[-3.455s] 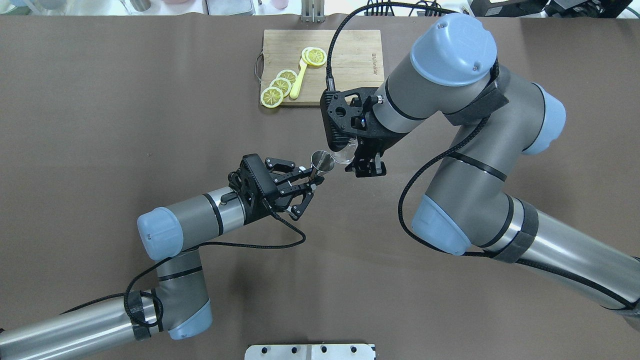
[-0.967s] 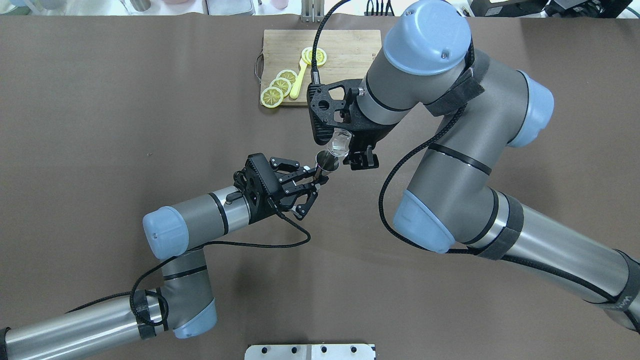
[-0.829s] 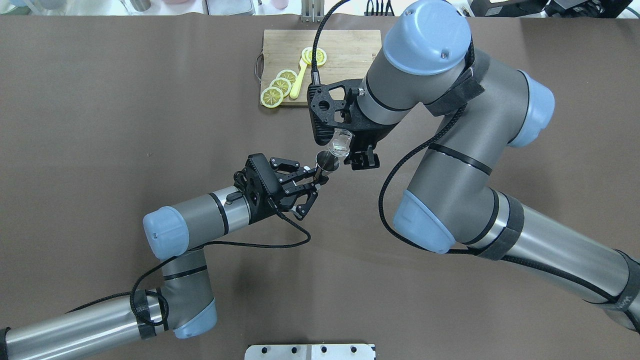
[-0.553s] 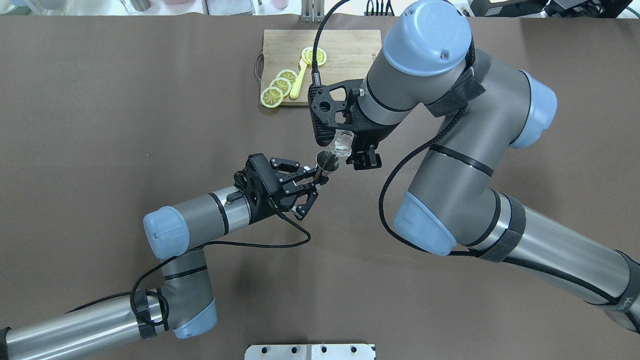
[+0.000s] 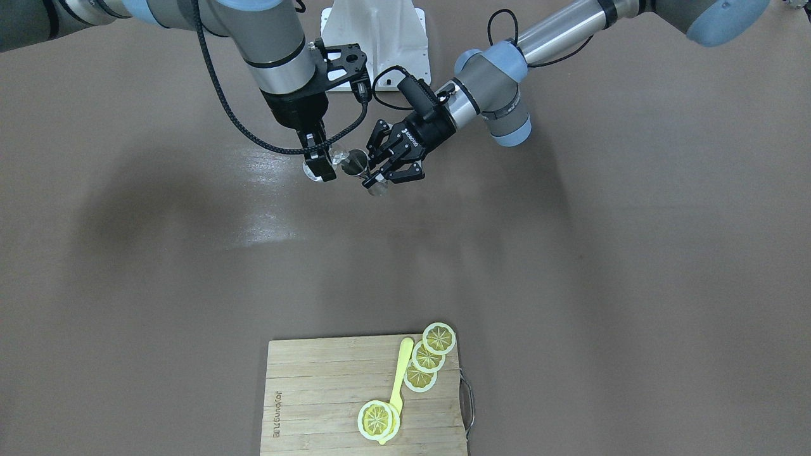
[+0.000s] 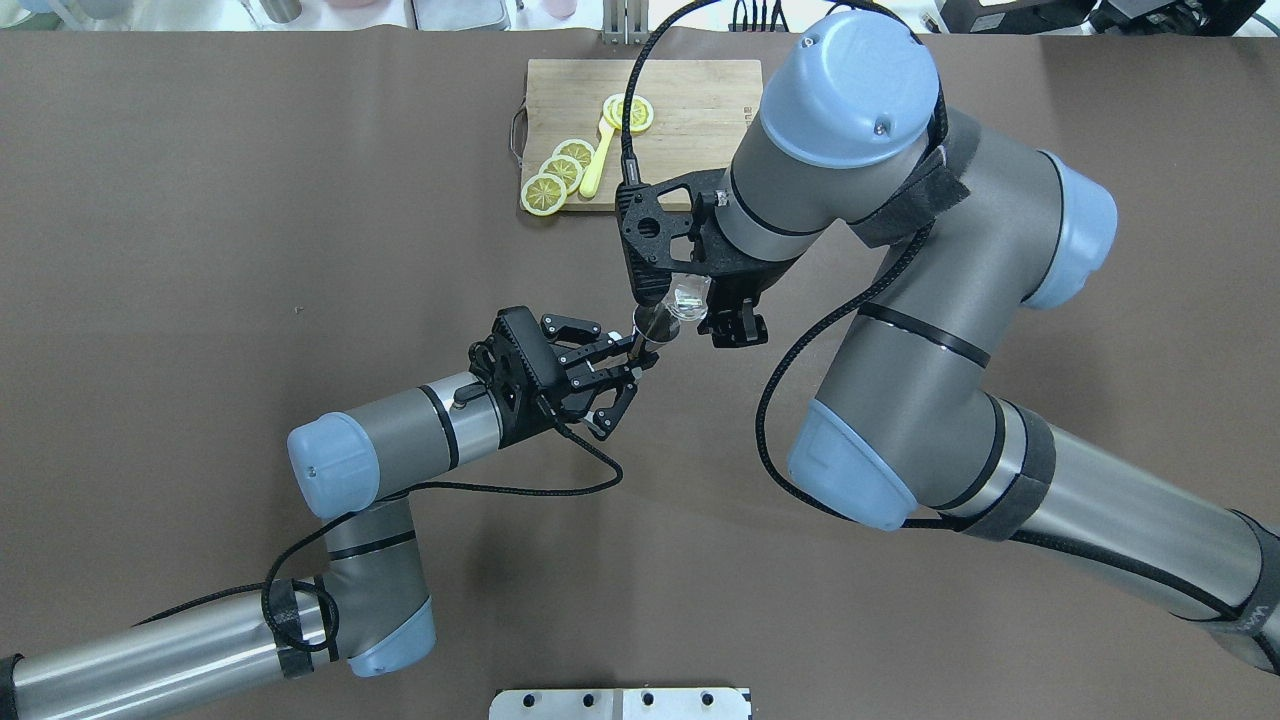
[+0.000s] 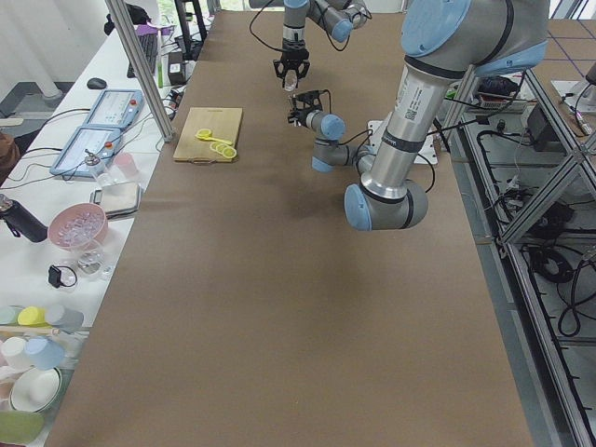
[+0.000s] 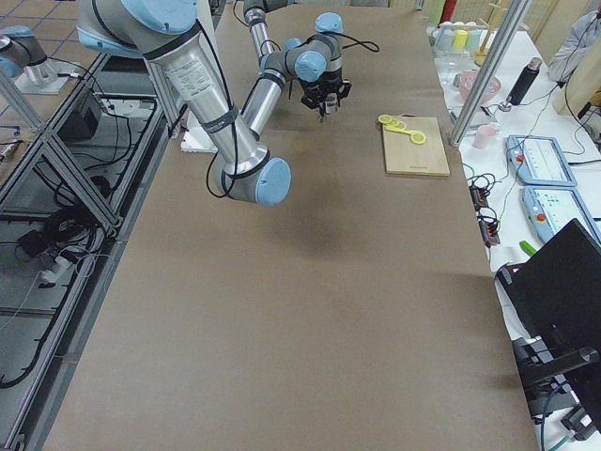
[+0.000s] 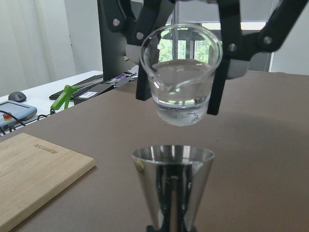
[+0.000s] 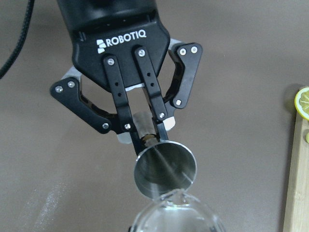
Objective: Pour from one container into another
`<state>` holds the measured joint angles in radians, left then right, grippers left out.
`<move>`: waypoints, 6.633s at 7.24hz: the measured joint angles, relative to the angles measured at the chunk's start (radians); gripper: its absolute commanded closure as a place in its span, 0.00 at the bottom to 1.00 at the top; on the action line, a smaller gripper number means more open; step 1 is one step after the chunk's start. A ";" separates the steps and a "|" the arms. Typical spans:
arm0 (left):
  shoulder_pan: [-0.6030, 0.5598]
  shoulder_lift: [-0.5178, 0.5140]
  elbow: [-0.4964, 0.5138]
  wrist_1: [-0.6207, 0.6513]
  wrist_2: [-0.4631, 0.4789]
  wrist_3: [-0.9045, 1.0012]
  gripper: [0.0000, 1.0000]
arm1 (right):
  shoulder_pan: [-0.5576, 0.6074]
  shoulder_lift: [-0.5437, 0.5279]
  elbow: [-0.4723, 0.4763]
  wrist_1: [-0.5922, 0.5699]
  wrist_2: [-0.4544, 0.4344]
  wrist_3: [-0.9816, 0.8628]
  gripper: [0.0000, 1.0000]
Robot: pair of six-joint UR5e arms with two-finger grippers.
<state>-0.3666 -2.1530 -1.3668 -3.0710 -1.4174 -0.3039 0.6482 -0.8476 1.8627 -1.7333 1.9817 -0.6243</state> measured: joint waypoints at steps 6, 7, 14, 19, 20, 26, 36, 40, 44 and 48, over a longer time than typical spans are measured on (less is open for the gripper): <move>0.000 0.000 0.002 0.000 0.000 0.000 1.00 | -0.019 0.006 0.014 -0.062 -0.028 -0.045 1.00; 0.000 0.000 0.003 0.000 0.000 0.000 1.00 | -0.021 0.009 0.013 -0.072 -0.031 -0.052 1.00; 0.000 0.001 0.003 0.000 0.000 0.000 1.00 | -0.032 0.036 -0.009 -0.096 -0.038 -0.057 1.00; 0.000 0.001 0.003 0.000 0.000 0.000 1.00 | -0.033 0.085 -0.050 -0.149 -0.064 -0.057 1.00; 0.000 0.001 0.002 0.000 0.000 0.000 1.00 | -0.034 0.094 -0.060 -0.158 -0.073 -0.057 1.00; 0.000 0.001 0.003 0.000 0.000 0.000 1.00 | -0.041 0.125 -0.066 -0.227 -0.126 -0.076 1.00; -0.001 0.001 0.005 0.000 0.001 0.000 1.00 | 0.010 0.090 0.033 -0.214 -0.007 -0.089 1.00; -0.012 0.010 -0.001 -0.006 0.000 0.017 1.00 | 0.150 -0.041 0.047 -0.026 0.166 -0.087 1.00; -0.093 0.052 -0.019 -0.011 -0.003 0.040 1.00 | 0.321 -0.215 0.038 0.219 0.381 -0.087 1.00; -0.149 0.121 -0.057 -0.019 0.010 0.048 1.00 | 0.431 -0.323 -0.035 0.470 0.486 -0.060 1.00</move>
<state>-0.5151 -2.0318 -1.4237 -3.0896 -1.4071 -0.2563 1.0793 -1.1704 1.8272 -1.2636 2.4680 -0.6842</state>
